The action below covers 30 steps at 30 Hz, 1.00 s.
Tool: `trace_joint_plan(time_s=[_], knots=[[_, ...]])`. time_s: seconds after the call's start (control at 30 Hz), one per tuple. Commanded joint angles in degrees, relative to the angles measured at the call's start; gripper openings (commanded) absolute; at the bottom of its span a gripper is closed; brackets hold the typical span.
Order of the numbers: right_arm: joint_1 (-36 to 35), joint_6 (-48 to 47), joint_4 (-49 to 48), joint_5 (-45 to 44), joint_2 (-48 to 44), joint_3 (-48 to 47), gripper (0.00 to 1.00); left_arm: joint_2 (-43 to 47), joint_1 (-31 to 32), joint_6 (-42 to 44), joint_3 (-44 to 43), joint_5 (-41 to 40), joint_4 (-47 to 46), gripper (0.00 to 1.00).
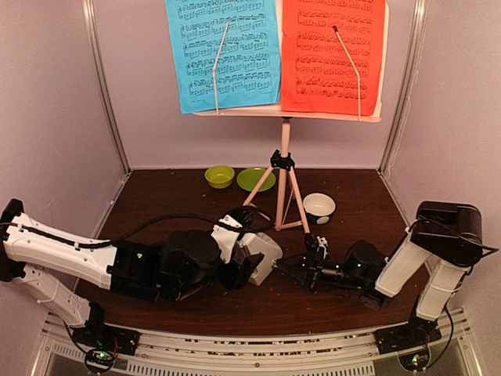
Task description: Set up the instrument practice props
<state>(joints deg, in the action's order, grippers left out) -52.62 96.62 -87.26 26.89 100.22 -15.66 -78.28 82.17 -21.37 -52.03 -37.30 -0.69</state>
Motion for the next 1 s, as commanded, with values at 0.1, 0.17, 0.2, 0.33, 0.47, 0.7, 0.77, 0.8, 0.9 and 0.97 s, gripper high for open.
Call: trace_joint_plan(time_s=[0.1, 0.17, 0.2, 0.33, 0.47, 0.7, 0.77, 0.8, 0.9, 0.97], knots=[[2.6, -13.4, 21.9, -4.6, -11.5, -2.1, 0.46, -2.8, -0.1, -7.4, -8.4, 0.3, 2.2, 0.09], [2.6, -17.3, 29.0, -4.7, -15.2, -2.7, 0.52, -3.2, -1.0, -8.8, -8.0, 1.1, 2.1, 0.09], [2.7, -18.8, 31.5, -4.9, -16.7, -2.7, 0.55, -3.5, -1.5, -9.1, -8.0, 1.5, 2.1, 0.09], [3.1, -23.1, 40.5, -5.0, -21.6, -2.6, 0.62, -5.2, -4.0, -9.8, -8.7, 4.3, 2.4, 0.09], [3.3, -27.8, 50.3, -5.8, -27.5, -3.7, 0.68, -7.3, -5.5, -9.0, -9.1, 6.8, 1.8, 0.11], [3.3, -38.9, 69.1, -10.5, -37.8, -8.0, 0.77, -11.4, -7.4, -7.1, -9.9, 11.1, 0.3, 0.13], [3.4, -41.1, 73.6, -11.7, -40.2, -9.6, 0.79, -12.6, -7.8, -6.2, -10.3, 12.2, 0.3, 0.14], [3.4, -42.1, 75.3, -12.1, -40.7, -10.3, 0.79, -13.1, -7.8, -6.0, -10.5, 12.6, 0.4, 0.14], [3.5, -44.5, 79.2, -12.9, -42.8, -12.1, 0.82, -14.1, -8.1, -5.0, -10.9, 14.0, 0.2, 0.19], [3.4, -46.0, 81.4, -13.2, -43.3, -13.5, 0.84, -14.6, -8.1, -4.8, -11.3, 14.5, 0.4, 0.31]])
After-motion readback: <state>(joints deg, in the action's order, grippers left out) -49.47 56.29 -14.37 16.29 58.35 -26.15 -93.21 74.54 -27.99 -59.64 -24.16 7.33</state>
